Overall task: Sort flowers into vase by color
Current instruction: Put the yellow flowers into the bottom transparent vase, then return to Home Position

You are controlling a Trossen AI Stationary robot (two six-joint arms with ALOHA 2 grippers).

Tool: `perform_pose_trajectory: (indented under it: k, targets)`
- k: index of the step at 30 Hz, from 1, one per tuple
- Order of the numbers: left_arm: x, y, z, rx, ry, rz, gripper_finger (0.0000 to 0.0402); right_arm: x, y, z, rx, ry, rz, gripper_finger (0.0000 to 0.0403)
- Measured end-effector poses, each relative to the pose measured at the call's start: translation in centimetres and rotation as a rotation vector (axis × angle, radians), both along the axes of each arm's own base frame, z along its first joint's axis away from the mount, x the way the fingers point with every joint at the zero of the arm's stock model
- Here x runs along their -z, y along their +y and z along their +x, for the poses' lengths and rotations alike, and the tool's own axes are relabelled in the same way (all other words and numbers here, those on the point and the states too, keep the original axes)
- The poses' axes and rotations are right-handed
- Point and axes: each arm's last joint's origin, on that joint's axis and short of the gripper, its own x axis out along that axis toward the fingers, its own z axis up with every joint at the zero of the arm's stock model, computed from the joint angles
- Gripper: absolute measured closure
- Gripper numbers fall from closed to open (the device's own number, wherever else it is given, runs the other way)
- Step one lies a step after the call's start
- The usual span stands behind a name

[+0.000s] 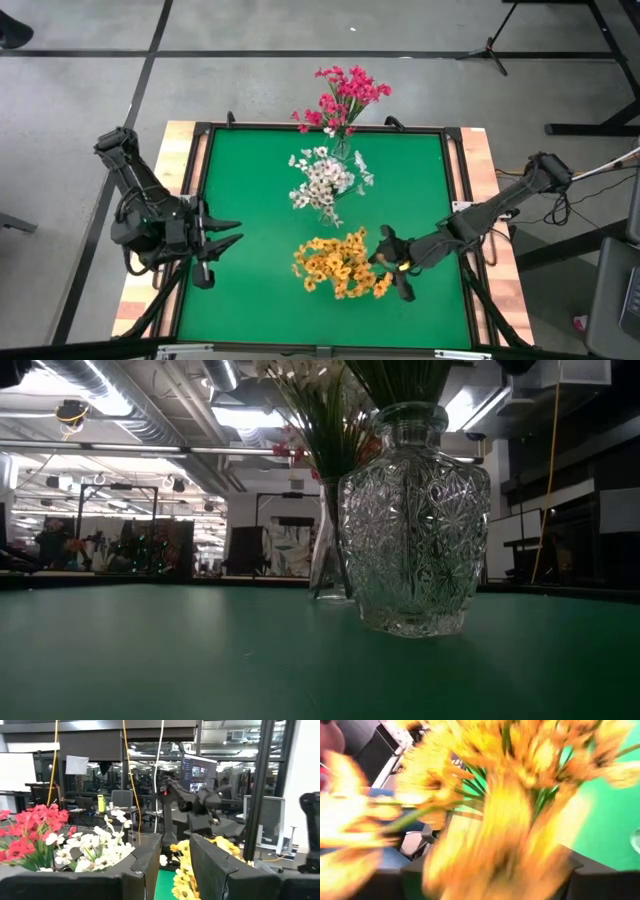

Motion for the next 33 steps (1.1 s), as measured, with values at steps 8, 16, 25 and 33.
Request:
perform_pose_trajectory:
  k: [8,16,25,33]
  targets:
    - [0.3,-1.0,-1.6,-0.008,0.058,0.007,0.0298,-4.1,-2.3,-3.7,0.032,-0.124,0.040,0.0205]
    - [0.6,-2.5,-4.2,0.079,0.094,0.034,0.0298,-7.3,-4.7,-8.6,0.003,-0.243,0.068,0.0205]
    - [0.4,-3.6,-6.8,0.243,0.086,0.117,0.0298,-8.9,-5.7,-12.3,-0.084,-0.417,-0.069,0.0205]
    - [-2.6,0.5,-8.2,0.611,-0.116,-0.032,0.0298,-11.3,-7.4,-15.2,-0.304,-0.683,-0.042,0.0205]
